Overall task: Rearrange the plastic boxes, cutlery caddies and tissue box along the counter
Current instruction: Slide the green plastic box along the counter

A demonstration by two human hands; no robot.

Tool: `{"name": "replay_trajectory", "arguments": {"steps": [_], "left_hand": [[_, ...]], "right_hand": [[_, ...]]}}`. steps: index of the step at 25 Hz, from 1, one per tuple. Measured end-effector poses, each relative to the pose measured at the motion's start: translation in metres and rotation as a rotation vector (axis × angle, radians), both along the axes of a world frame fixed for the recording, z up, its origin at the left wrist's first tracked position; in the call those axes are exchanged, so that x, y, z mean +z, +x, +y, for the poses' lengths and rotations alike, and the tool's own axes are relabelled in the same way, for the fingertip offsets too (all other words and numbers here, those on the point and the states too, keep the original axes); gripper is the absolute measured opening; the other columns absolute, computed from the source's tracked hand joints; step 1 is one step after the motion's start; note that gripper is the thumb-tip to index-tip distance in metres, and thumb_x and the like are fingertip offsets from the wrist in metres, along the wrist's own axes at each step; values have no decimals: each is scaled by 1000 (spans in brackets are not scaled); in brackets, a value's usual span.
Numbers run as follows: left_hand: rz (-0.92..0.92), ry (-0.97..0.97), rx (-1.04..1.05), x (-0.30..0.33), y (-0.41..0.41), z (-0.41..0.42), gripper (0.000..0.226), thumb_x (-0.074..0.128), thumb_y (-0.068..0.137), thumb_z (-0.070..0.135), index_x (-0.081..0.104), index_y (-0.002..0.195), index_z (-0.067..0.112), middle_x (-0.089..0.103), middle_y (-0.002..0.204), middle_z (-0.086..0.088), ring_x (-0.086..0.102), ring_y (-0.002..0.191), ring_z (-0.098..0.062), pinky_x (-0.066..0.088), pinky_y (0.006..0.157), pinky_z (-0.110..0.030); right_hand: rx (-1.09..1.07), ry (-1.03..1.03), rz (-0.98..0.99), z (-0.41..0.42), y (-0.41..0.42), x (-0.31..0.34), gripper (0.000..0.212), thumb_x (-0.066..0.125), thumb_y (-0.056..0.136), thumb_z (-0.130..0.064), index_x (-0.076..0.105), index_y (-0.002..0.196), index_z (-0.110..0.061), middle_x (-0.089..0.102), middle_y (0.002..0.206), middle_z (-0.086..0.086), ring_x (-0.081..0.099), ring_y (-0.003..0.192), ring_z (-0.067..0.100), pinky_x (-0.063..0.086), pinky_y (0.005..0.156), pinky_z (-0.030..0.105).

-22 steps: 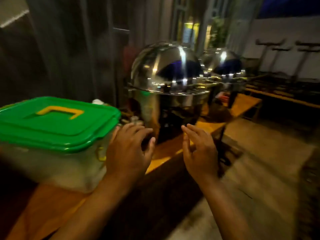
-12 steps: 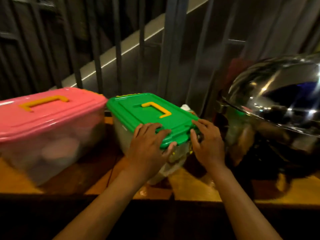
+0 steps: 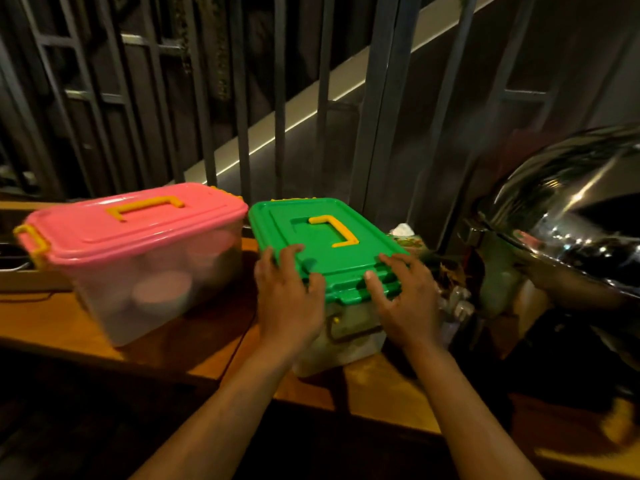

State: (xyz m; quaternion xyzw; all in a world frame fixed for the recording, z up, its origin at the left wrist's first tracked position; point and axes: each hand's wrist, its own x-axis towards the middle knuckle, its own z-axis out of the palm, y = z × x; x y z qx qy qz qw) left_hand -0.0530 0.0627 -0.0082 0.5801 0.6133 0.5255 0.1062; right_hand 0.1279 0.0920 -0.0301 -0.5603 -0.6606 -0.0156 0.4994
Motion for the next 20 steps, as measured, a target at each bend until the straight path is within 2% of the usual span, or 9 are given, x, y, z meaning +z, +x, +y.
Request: {"name": "replay_trajectory", "arguments": {"steps": [2, 5, 8, 9, 12, 14, 16, 18, 20], "left_hand": [[-166, -147, -38, -2, -19, 10, 58, 49, 82, 33, 42, 138, 23, 45, 142, -15, 46, 127, -33, 37, 107, -45], [-351, -152, -208, -3, -57, 26, 61, 49, 78, 32, 46, 139, 25, 53, 138, -12, 58, 115, -26, 47, 100, -42], [-355, -165, -308, 6, -83, 32, 49, 43, 91, 2, 47, 139, 12, 53, 131, -9, 56, 101, -16, 46, 74, -5], [-331, -150, -308, 7, -89, 38, 49, 41, 92, -3, 47, 138, 11, 52, 130, -10, 54, 99, -16, 43, 67, -2], [-365, -146, -317, 9, -95, 47, 49, 40, 91, -5, 50, 136, 11, 53, 131, -12, 58, 101, -22, 46, 64, -5], [-343, -145, -334, 6, -96, 52, 48, 42, 91, -1, 51, 136, 14, 53, 130, -11, 59, 95, -15, 48, 67, -9], [-306, -157, -362, 2, -102, 58, 47, 44, 91, 8, 50, 136, 20, 53, 132, -9, 59, 95, -12, 51, 78, -18], [-283, -180, -378, 2, -106, 61, 49, 44, 89, 18, 49, 137, 25, 53, 135, -9, 59, 103, -17, 51, 91, -34], [-281, -200, -375, 3, -106, 63, 48, 43, 91, 18, 48, 138, 25, 53, 134, -8, 57, 105, -16, 47, 90, -28]], "right_hand": [[-20, -25, -66, -21, -10, 1, 62, 52, 78, -68, 62, 122, -25, 55, 125, 0, 45, 122, 25, 36, 107, 43], [-88, -85, -143, -49, -30, 4, 71, 50, 72, -78, 55, 127, -33, 49, 132, -7, 36, 127, 27, 38, 105, 41], [-131, -80, -245, -63, -50, 1, 78, 52, 68, -80, 47, 132, -38, 46, 135, -12, 34, 125, 26, 45, 94, 38], [-126, -70, -266, -62, -53, 1, 78, 56, 67, -77, 46, 133, -38, 46, 135, -12, 35, 124, 25, 46, 92, 37], [-46, -143, -183, -48, -51, 3, 77, 75, 67, -57, 45, 134, -36, 39, 143, -8, 37, 128, 22, 45, 99, 42], [3, -169, -85, -38, -51, 2, 76, 81, 66, -44, 47, 134, -33, 34, 146, -6, 39, 131, 19, 44, 104, 44], [-4, -150, -41, -36, -56, -1, 75, 83, 66, -34, 49, 133, -31, 35, 144, -7, 41, 128, 16, 44, 104, 42], [-13, -132, -25, -37, -60, -3, 76, 85, 65, -28, 49, 132, -32, 36, 142, -7, 41, 125, 15, 44, 103, 41], [-16, -134, -19, -36, -59, -4, 76, 85, 65, -26, 49, 132, -33, 36, 142, -6, 42, 124, 16, 44, 102, 40]]}}
